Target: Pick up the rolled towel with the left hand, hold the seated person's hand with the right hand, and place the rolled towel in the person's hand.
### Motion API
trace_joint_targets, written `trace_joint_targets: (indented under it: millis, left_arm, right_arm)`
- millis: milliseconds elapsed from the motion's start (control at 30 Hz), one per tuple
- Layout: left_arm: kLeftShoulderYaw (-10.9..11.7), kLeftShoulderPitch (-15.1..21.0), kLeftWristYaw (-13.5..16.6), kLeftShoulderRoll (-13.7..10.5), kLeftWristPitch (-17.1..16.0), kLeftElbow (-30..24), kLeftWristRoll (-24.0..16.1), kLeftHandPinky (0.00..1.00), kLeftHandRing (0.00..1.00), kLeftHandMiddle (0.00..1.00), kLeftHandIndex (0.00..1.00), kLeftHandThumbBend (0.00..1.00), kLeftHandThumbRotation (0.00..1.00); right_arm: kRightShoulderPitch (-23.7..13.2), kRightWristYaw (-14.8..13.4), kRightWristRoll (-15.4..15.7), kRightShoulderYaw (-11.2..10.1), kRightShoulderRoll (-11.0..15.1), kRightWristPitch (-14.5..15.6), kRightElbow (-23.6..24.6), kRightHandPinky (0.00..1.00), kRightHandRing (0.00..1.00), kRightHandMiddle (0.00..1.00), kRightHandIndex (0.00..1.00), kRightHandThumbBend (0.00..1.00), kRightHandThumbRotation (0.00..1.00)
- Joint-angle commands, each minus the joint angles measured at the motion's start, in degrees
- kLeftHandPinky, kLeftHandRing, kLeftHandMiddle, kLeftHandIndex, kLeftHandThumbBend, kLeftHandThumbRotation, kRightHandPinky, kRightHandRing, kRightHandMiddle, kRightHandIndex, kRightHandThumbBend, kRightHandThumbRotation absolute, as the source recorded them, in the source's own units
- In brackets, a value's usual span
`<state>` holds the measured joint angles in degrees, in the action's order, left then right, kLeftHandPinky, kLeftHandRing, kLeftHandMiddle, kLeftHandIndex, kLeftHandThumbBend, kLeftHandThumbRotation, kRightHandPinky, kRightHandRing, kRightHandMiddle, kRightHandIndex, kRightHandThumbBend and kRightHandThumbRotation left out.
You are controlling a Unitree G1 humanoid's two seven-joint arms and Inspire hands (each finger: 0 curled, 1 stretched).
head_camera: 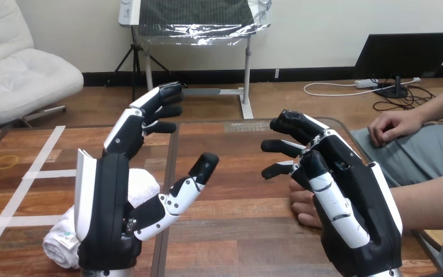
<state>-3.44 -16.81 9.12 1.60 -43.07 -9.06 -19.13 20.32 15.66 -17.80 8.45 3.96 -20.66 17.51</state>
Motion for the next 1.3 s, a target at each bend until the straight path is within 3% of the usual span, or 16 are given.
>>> trace_joint_targets:
  millis: [0,267,467,567,633,700,1267]
  left_arm:
    - [-2.7,-6.7,-0.1,0.1,-1.1,0.3,0.7,0.65,0.72,0.77,0.77,0.64,0.3]
    - [-2.0,-6.9,0.4,0.3,-0.7,-0.2,-0.8,0.65,0.73,0.77,0.77,0.64,0.3]
    - [-0.7,-7.6,2.4,1.1,0.8,-1.7,-5.0,0.66,0.74,0.78,0.78,0.65,0.32]
    - [0.8,-7.7,4.9,1.4,1.6,-2.6,-10.2,0.67,0.75,0.79,0.78,0.66,0.34]
    - [2.4,-8.2,8.8,1.9,3.4,-4.5,-17.7,0.69,0.77,0.8,0.79,0.66,0.36]
    - [3.3,-8.6,11.3,2.3,4.4,-5.6,-21.7,0.72,0.8,0.82,0.8,0.66,0.35]
    - [2.3,-9.0,16.3,1.5,7.9,-6.9,-23.5,0.74,0.82,0.84,0.81,0.67,0.34]
  right_arm:
    - [-2.6,0.0,0.1,-0.1,-2.1,-1.9,-0.5,0.53,0.71,0.79,0.76,0.48,0.53]
    - [-2.7,0.3,-0.3,-0.1,-2.1,-2.0,-0.7,0.53,0.71,0.78,0.76,0.48,0.54]
    - [-2.6,0.1,-0.4,-0.2,-2.2,-2.0,-0.7,0.52,0.7,0.78,0.75,0.47,0.53]
    - [-2.6,0.2,-0.5,-0.2,-2.1,-1.9,-0.7,0.52,0.69,0.78,0.75,0.47,0.53]
    - [-2.6,0.3,-0.7,-0.3,-2.0,-1.7,-0.7,0.52,0.69,0.78,0.75,0.47,0.53]
    - [-2.6,0.2,-0.7,-0.3,-1.9,-1.5,-0.6,0.52,0.69,0.77,0.75,0.48,0.53]
    - [-2.8,0.4,-0.7,-0.4,-1.8,-1.7,-0.8,0.53,0.69,0.77,0.76,0.48,0.54]
